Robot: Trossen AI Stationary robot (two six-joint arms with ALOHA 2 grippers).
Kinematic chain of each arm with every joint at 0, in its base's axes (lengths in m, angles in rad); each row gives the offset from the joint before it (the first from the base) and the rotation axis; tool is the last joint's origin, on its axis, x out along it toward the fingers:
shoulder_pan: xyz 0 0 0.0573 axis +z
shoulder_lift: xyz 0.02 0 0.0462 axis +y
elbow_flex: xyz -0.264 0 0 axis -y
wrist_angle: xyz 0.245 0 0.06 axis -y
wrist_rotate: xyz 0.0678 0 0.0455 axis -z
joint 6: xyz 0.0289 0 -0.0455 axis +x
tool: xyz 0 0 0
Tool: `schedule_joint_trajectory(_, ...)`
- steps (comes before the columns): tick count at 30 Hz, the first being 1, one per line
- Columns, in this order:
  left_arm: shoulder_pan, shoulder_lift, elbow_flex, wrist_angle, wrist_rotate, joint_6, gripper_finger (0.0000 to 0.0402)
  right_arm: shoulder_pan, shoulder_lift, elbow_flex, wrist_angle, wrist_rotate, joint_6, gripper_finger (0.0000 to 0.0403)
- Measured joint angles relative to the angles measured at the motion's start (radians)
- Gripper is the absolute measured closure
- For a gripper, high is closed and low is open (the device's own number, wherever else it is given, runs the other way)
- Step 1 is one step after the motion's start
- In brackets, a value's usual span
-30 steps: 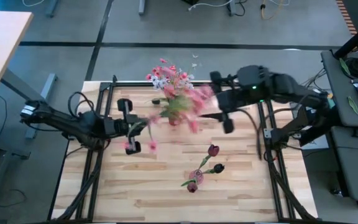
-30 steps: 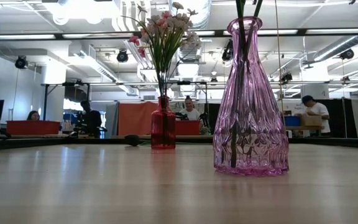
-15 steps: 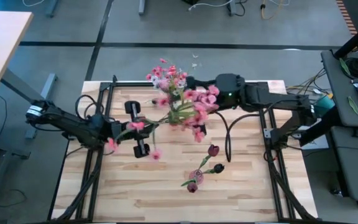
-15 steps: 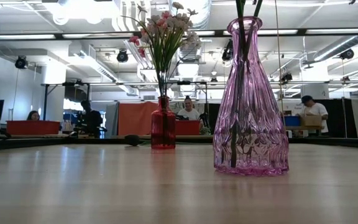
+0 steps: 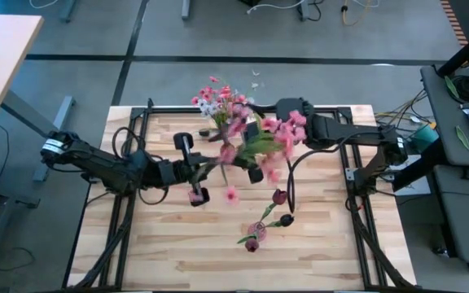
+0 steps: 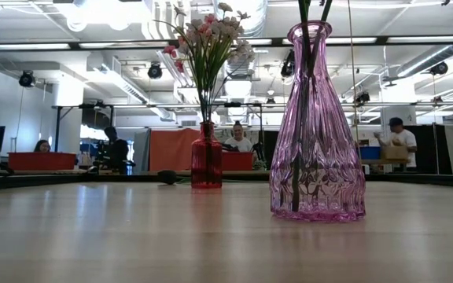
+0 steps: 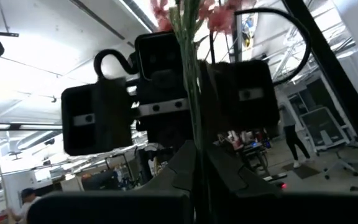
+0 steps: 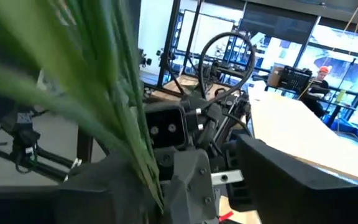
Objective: Sort flowers into vase by color
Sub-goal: Put the pink flowers into the red vase
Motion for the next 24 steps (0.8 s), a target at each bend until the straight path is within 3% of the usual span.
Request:
schedule_joint_trajectory(3, 0.001, -0.002, -0.001, 0.005, -0.026, 0.001, 0.0400, -0.001, -0.001, 0.000, 0.009, 0.004, 0.011, 0.0230)
schedule_joint_trajectory(8, 0.001, -0.002, -0.002, 0.007, -0.090, 0.001, 0.0379, -0.001, -0.009, -0.002, 0.004, 0.008, 0.013, 0.0370)
schedule_joint_trajectory(13, 0.000, -0.002, -0.003, -0.016, -0.167, 0.005, 0.0357, -0.001, -0.018, -0.002, -0.032, 0.011, -0.003, 0.0392)
schedule_joint_trajectory(17, 0.000, -0.008, -0.007, -0.042, -0.313, 0.033, 0.0329, -0.008, -0.027, -0.004, -0.057, 0.038, -0.049, 0.0393)
schedule_joint_trajectory(19, 0.000, -0.033, -0.009, -0.131, -0.377, 0.047, 0.0308, -0.019, -0.031, -0.004, -0.059, 0.064, -0.069, 0.0394)
schedule_joint_trajectory(24, 0.013, -0.179, -0.009, -0.479, -0.395, -0.021, 0.0241, -0.081, -0.062, -0.004, -0.159, 0.082, -0.104, 0.0394)
